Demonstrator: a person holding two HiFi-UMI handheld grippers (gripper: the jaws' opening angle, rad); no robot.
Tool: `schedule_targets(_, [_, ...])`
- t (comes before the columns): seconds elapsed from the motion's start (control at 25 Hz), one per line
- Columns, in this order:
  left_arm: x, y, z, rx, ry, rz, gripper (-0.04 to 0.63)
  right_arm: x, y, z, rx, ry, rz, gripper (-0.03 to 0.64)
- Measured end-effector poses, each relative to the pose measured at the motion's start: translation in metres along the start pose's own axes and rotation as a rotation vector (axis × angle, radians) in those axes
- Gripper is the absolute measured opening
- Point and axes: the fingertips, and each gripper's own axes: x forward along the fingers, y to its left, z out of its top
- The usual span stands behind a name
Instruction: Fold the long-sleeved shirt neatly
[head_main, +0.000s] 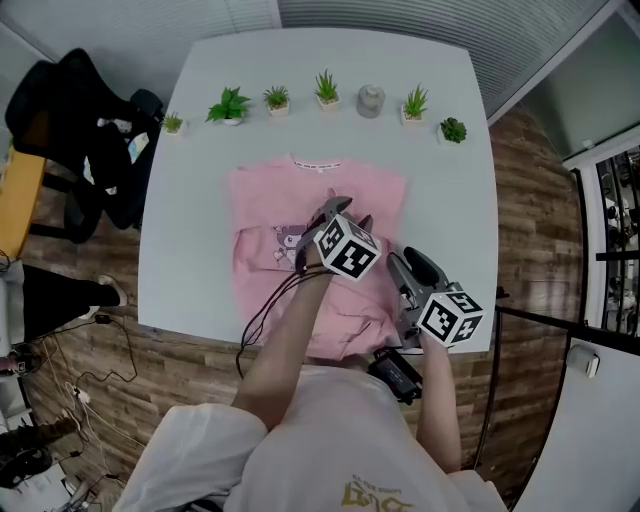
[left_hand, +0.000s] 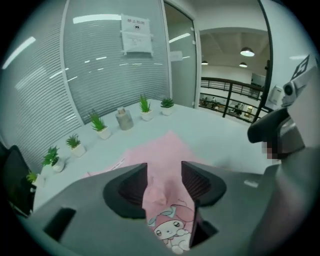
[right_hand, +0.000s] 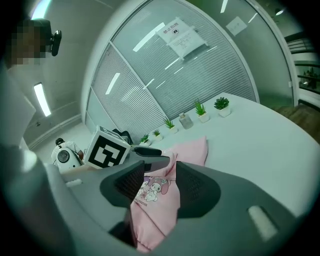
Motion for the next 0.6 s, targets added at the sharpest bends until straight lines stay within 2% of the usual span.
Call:
schedule_targets(0.12, [-0.003,-0.014,0.01,-0.009,-0.049,-0.064,0.276,-0.001,-0.002,0.0,0.005,-0.005,0.003,0.199])
schedule_targets(0.2, [-0.008,-0.006,0.009,-0.021,-0.064,-0.041,0.282,-0.002,-0.002,0.001,0.007,-0.011,0.005,0.199])
schedule_targets(0.28, [-0.013,0.012,0.001,-0.064,-0.062,0.006,0.282,-0.003,-0.002,0.001,0.01,-0.013,0.006,0.199])
schedule_targets(0.44, [-0.018,0.046,-0.018,-0.179,-0.026,0.063,0.258,-0.003,-0.001,-0.003,0.015,-0.009,0.012,0.2])
schedule_targets(0.6, [-0.013,0.056,-0.023,-0.17,0.0,0.077,0.201,0.0,0.002,-0.005,0.016,-0.005,0.02,0.199])
